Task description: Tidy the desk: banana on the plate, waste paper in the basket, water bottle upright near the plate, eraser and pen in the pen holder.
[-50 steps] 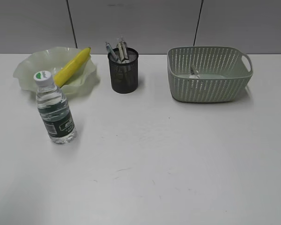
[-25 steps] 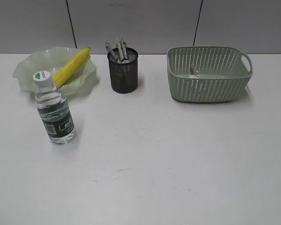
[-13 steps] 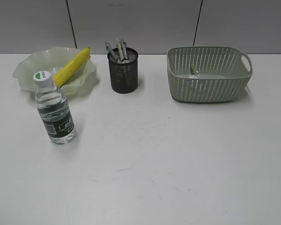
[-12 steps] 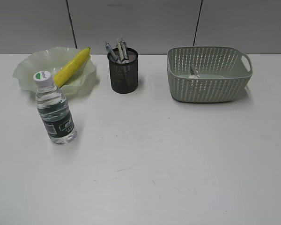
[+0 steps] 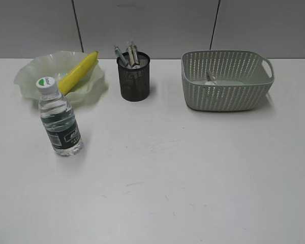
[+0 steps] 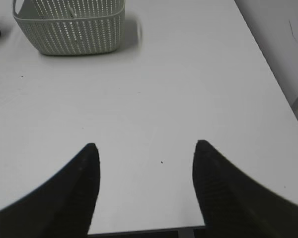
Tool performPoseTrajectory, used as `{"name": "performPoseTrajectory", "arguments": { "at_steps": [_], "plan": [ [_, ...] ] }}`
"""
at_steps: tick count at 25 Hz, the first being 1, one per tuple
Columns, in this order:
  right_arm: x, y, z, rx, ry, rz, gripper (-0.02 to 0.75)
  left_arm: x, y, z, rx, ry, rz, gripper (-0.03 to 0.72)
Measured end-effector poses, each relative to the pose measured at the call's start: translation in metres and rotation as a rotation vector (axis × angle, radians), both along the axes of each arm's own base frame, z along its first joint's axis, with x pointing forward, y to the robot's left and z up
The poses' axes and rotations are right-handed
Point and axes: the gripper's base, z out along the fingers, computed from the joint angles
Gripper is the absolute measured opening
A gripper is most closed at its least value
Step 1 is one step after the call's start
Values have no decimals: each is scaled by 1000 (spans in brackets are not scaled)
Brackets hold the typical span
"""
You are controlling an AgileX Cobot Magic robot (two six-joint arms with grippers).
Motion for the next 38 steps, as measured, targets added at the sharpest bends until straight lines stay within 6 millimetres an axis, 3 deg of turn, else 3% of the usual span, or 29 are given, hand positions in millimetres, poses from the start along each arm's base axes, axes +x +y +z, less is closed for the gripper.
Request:
{"name": "performPoseTrajectory", "arguments": {
  "at_steps": [6,38],
  "plan": [
    [-1,0,0,5,-4,0,473,-11,1,0,-8,-72,104,292],
    [-1,1,0,8,-6,3,473,-11,1,0,-9,-73,104,244]
  ]
}}
